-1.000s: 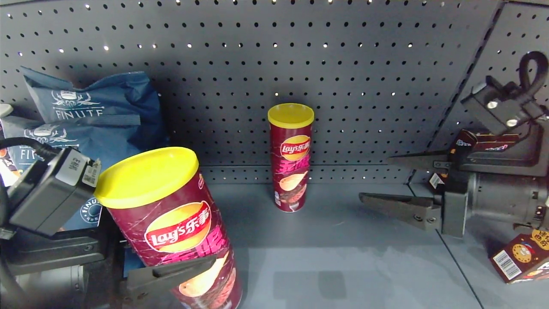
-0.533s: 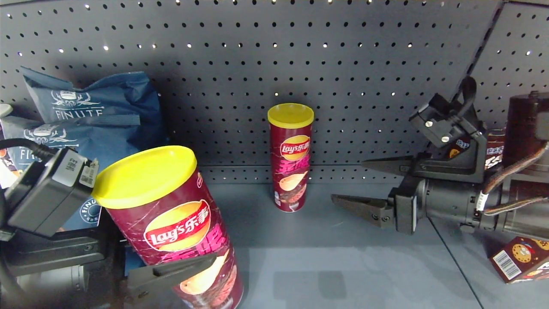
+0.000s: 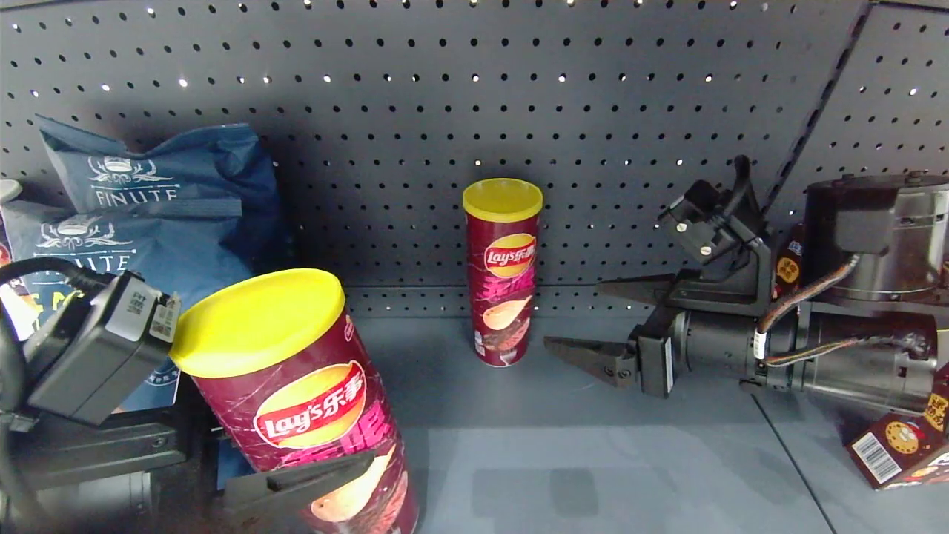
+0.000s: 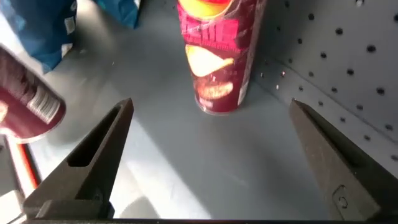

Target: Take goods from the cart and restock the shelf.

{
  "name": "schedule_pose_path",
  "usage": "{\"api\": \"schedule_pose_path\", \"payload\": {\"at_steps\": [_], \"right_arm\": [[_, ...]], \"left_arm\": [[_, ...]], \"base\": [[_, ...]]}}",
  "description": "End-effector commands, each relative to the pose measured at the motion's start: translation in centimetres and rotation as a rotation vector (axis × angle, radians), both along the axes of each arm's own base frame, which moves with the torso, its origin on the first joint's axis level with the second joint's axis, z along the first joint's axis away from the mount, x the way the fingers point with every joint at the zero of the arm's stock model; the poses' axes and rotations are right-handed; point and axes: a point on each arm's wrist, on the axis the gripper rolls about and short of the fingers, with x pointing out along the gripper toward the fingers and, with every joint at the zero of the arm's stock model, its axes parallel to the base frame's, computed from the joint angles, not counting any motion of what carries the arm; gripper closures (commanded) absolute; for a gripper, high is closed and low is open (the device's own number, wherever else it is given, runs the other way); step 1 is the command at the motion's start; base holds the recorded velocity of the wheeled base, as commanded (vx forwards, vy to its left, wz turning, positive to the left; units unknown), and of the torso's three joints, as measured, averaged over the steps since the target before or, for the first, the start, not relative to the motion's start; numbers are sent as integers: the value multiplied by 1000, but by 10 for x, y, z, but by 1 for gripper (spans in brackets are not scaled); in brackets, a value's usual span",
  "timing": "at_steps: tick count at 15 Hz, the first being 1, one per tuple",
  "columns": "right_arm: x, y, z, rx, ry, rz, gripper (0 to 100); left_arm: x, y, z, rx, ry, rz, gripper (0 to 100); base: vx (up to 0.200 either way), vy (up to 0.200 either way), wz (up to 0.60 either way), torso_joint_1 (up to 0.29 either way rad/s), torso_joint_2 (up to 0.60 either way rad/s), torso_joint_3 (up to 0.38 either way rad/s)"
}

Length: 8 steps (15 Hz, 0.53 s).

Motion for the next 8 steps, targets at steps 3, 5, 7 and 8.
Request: {"api": "schedule_pose_path", "payload": {"at_steps": [3, 5, 7, 8], "right_arm": [[18, 12, -17, 0, 9, -1, 0], [25, 12, -21, 12, 1, 0, 0], [31, 14, -25, 14, 1, -2, 0], [36, 16, -30, 13, 4, -3, 0]], "left_arm": [[0, 0, -1, 1, 2, 1, 100], [0, 0, 0, 1, 1, 1, 100], [0, 0, 0, 1, 1, 2, 100], [0, 0, 0, 1, 1, 4, 100]], "base": [[0, 0, 0, 0, 0, 0], [0, 0, 0, 0, 0, 0], [0, 0, 0, 0, 0, 0], [0, 0, 0, 0, 0, 0]]}}
